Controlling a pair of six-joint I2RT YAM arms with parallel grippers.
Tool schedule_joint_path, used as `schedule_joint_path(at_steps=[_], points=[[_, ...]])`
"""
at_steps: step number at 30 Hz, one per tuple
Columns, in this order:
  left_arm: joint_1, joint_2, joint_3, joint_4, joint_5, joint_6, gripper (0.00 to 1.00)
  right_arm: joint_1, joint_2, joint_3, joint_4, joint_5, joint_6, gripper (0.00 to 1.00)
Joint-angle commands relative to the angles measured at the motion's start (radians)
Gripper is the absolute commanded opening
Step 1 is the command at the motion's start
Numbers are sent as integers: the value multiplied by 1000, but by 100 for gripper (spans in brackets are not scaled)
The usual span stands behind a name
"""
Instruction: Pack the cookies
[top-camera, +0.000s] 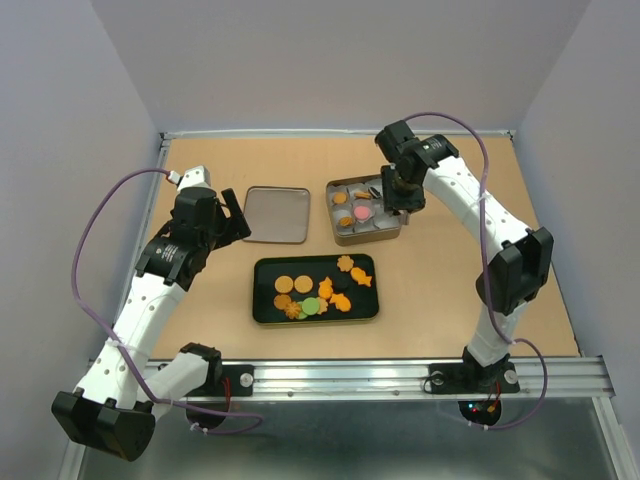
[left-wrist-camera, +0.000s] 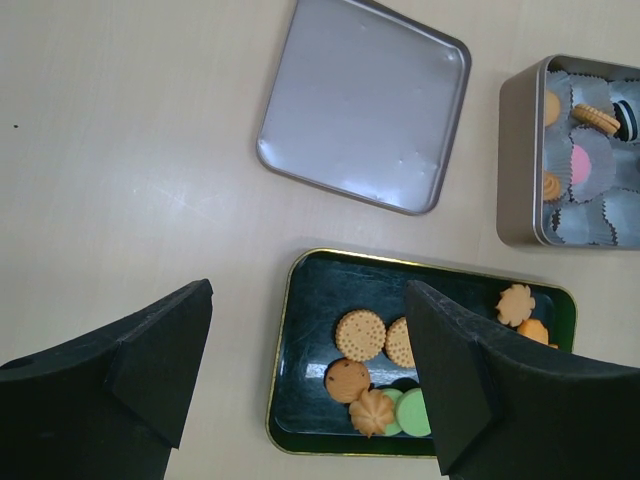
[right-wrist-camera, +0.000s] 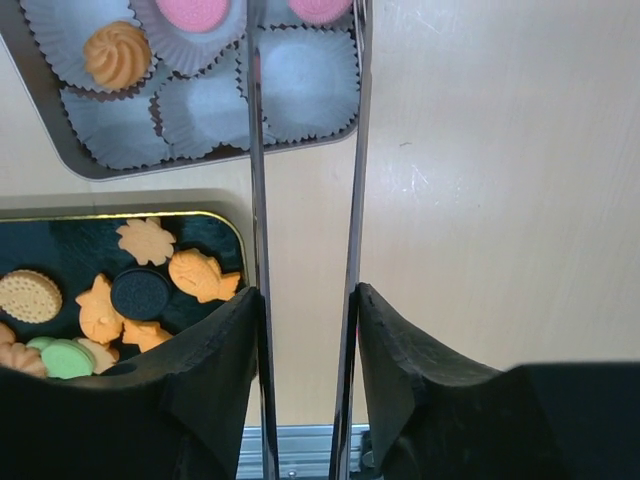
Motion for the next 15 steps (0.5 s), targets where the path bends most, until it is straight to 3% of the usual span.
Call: schedule_joint_path(at_steps=[1, 6, 15], points=[[-4, -11, 39, 5, -26, 11, 88, -6, 17, 77, 52, -20, -24, 50], [-2, -9, 32, 12, -24, 10, 88, -6, 49, 128, 51, -11, -25, 57], [-4, 6, 48, 16, -27, 10, 88, -6, 69, 246, -4, 3, -45, 57]])
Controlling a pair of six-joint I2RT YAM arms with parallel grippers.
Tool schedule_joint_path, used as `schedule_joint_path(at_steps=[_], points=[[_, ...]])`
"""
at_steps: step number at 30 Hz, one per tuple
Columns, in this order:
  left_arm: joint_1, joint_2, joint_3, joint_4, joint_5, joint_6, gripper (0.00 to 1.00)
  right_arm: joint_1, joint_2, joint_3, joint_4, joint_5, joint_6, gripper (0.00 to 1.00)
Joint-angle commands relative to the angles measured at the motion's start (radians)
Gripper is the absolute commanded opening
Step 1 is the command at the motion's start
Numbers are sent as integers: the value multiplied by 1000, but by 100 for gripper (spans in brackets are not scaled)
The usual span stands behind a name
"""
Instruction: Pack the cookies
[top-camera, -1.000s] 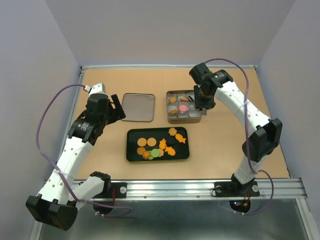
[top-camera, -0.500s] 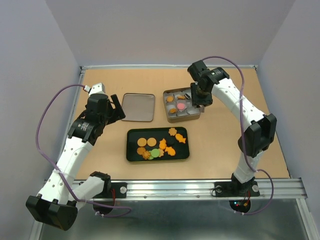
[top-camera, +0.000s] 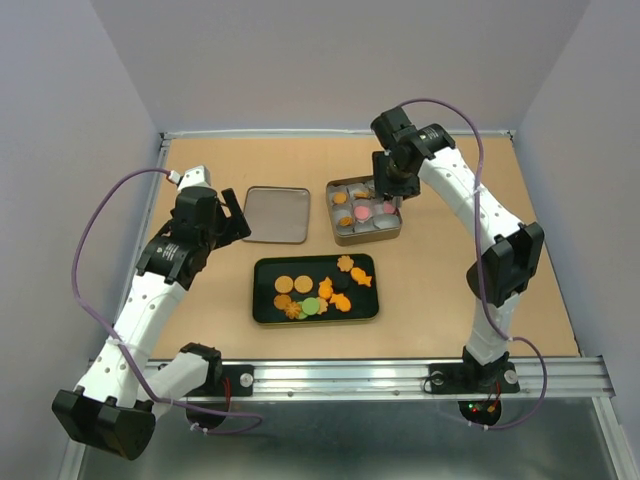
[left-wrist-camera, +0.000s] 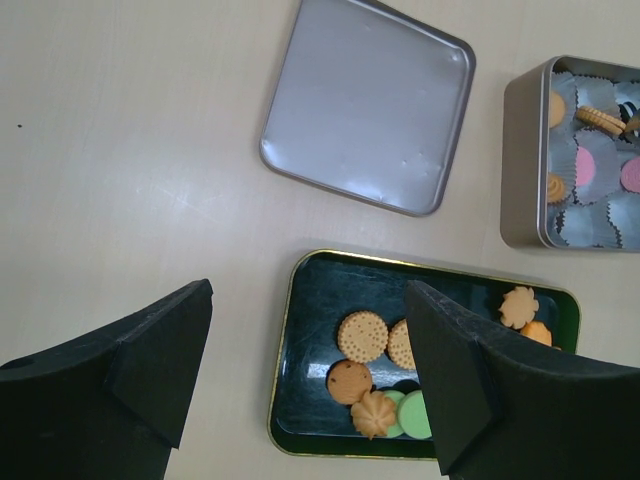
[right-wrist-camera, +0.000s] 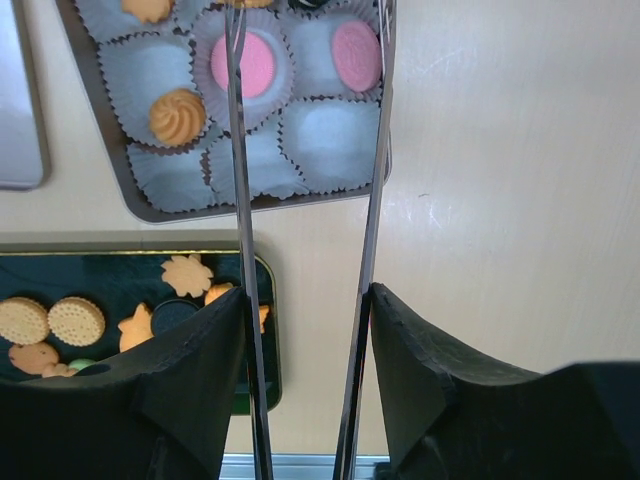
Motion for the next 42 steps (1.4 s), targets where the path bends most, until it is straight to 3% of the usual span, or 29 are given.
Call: schedule_joint_path(at_steps=[1, 7, 11, 23, 33, 42], points=[[-4, 3, 48, 16, -20, 8, 88, -4, -16, 127, -23, 9, -25, 57], [-4, 4, 49, 17, -20, 2, 88, -4, -65, 146, -53, -78, -2, 55], [-4, 4, 39, 25, -17, -6, 88, 25, -142, 50, -27, -152, 43, 52], [-4, 6, 13, 59, 19, -24, 88, 414, -292, -198, 21, -146, 196, 46], [-4, -26, -1, 39, 21, -22, 88, 580, -233, -244, 76, -184, 261, 46], [-4, -97, -44, -6, 15, -26, 88, 640, -185, -248, 55, -151, 290, 50]])
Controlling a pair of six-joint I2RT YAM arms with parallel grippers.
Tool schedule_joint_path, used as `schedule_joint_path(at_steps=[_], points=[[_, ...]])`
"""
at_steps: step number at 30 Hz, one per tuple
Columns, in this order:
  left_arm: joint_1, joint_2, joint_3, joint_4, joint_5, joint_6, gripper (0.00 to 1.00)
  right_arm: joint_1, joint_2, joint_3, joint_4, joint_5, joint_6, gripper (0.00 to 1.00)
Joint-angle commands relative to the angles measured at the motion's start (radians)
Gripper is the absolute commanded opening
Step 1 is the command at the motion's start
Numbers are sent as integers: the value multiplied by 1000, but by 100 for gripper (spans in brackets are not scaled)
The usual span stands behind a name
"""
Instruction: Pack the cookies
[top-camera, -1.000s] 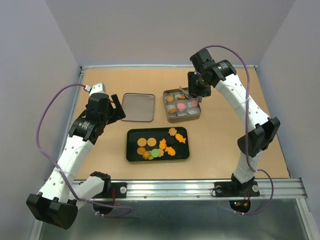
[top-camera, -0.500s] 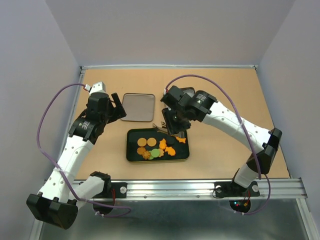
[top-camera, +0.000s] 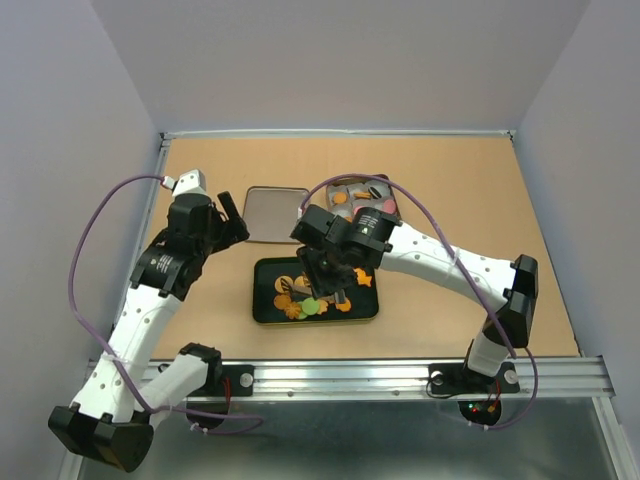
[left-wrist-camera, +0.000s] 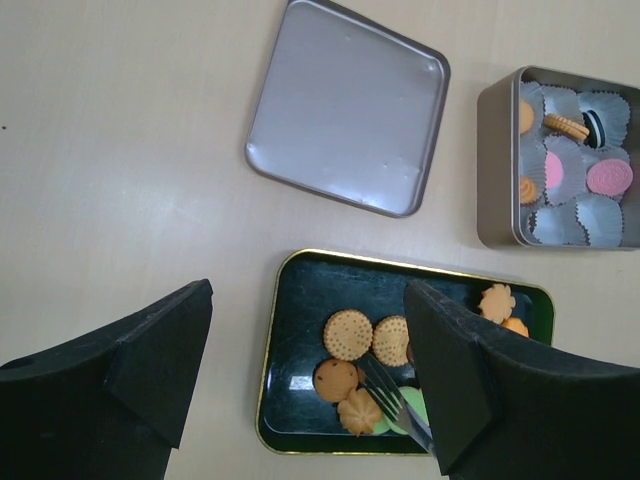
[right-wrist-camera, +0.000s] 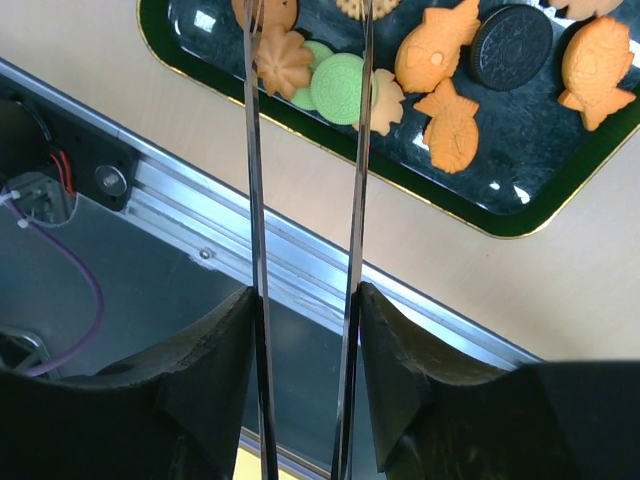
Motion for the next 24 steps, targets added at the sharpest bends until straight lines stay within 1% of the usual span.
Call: schedule_joint_path(at_steps=[1, 9, 24], points=[[-4, -51, -24, -24, -8, -8, 88, 19, 4, 0, 9, 43, 26, 50], [-4, -94, -61, -47, -14, -10, 88, 25, 47, 75, -72, 122, 19, 50], [-2, -59, -50, -10, -5, 21, 88, 60, 116, 118, -86, 116, 28, 50]])
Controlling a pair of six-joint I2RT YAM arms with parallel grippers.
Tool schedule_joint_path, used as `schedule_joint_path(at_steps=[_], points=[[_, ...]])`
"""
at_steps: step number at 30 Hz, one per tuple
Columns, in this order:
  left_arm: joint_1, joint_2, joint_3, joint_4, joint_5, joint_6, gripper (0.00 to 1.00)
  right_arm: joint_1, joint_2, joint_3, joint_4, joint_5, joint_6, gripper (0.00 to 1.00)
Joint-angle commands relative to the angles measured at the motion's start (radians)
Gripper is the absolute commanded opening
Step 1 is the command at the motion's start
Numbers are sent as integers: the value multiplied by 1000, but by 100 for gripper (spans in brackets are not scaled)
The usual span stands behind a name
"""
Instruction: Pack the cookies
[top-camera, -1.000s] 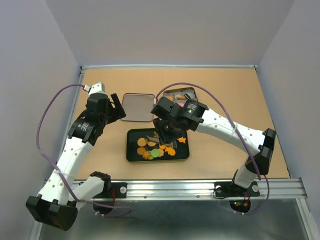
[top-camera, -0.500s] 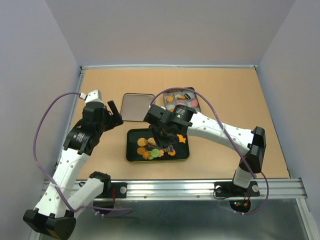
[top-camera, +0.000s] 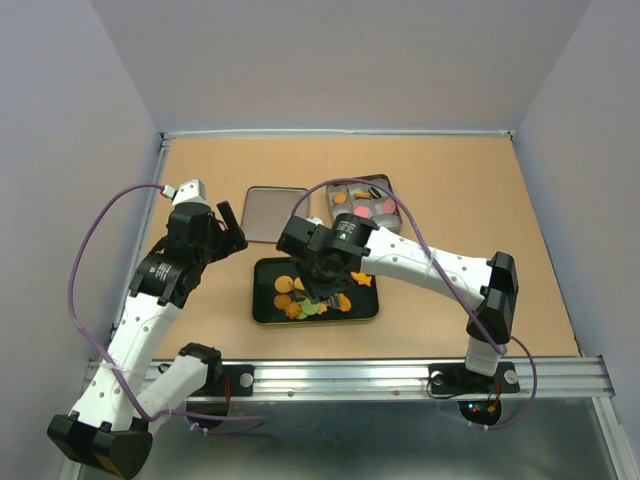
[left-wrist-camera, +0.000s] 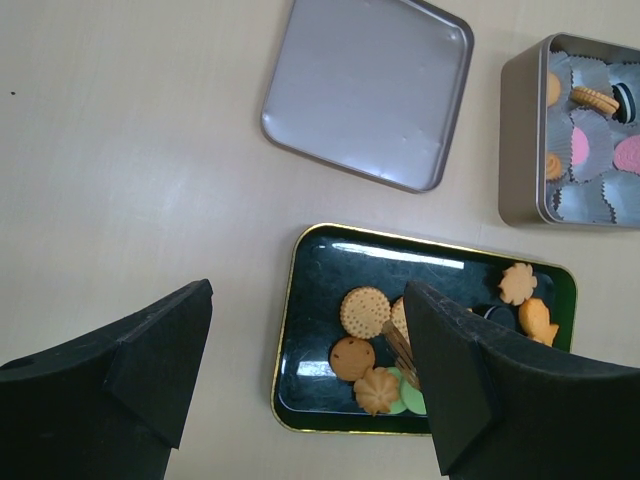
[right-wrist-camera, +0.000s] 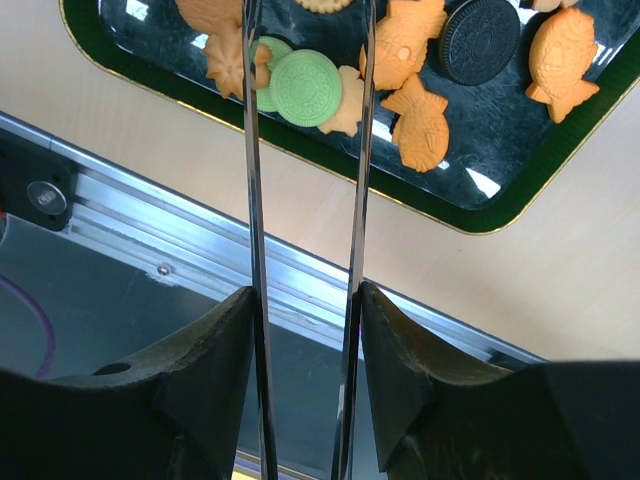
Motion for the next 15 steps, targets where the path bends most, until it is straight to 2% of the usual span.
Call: schedule_joint_path(at_steps=[1, 9, 15], points=[[-4, 4, 2, 34, -5, 22, 88, 14, 19, 52, -10, 21, 14, 50], [-4, 12, 3, 39, -9, 39, 88, 14, 41, 45, -20, 29, 14, 50], [-4, 16, 9, 37, -15, 42, 88, 14, 45, 54, -24, 38, 11, 43]])
